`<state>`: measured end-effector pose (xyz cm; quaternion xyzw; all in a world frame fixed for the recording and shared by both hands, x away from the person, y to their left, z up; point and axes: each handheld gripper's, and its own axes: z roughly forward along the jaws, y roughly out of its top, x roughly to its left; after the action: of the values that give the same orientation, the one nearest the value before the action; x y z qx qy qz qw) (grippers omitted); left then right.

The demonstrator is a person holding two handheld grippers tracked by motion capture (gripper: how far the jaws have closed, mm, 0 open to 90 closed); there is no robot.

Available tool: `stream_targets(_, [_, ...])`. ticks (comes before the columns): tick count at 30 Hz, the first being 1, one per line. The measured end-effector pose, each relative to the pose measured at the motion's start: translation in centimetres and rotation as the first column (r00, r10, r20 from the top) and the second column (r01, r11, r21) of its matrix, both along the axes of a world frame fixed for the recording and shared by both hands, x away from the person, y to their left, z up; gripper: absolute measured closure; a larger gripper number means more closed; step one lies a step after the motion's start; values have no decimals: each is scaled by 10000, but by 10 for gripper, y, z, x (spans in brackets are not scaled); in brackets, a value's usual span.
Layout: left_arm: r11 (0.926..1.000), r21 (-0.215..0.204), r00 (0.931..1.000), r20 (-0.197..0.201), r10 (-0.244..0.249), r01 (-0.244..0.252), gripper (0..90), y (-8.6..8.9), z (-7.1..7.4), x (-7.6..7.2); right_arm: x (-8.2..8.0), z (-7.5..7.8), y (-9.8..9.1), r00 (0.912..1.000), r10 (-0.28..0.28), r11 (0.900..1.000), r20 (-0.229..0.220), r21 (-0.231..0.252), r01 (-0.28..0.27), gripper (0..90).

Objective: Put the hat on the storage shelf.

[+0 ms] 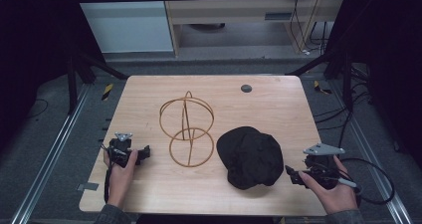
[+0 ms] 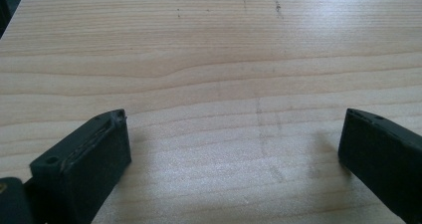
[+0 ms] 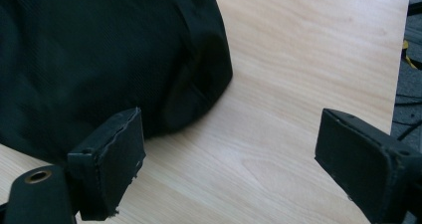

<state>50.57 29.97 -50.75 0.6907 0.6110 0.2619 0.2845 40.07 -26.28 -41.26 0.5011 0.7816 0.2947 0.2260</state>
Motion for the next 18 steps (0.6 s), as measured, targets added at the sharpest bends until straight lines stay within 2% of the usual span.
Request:
stream_targets(1, [10000, 21, 10000, -13, -37, 37, 0, 0, 0, 0, 0, 8, 5, 10000, 38, 9998, -49, 197, -37, 128])
stream_targets(5, [10000, 25, 10000, -12, -66, 66, 0, 0, 0, -1, 1, 16, 14, 9999, 160, 9996, -27, 228, -159, 140])
stream_targets(6, [10000, 34, 10000, -12, -78, 78, 0, 0, 0, -1, 2, 22, 21, 9991, 407, 9982, -86, 442, -402, 148])
stream_targets(8, [10000, 34, 10000, -9, -78, 78, 0, 0, 0, -1, 2, 23, 23, 9987, 499, 9979, -75, 429, -495, 148])
stream_targets(9, [10000, 32, 10000, -11, -81, 81, 0, 0, 0, -1, 4, 27, 32, 9975, 697, 9969, -79, 373, -694, 146])
stream_targets(13, [10000, 22, 10000, -8, -59, 59, 0, -1, 0, -2, 9, 36, 43, 9941, 1062, 9937, -197, 369, -1054, 135])
stream_targets(18, [10000, 17, 10000, -2, -52, 52, 0, -1, 0, -2, 15, 46, 54, 9921, 1232, 9923, -242, 188, -1227, 120])
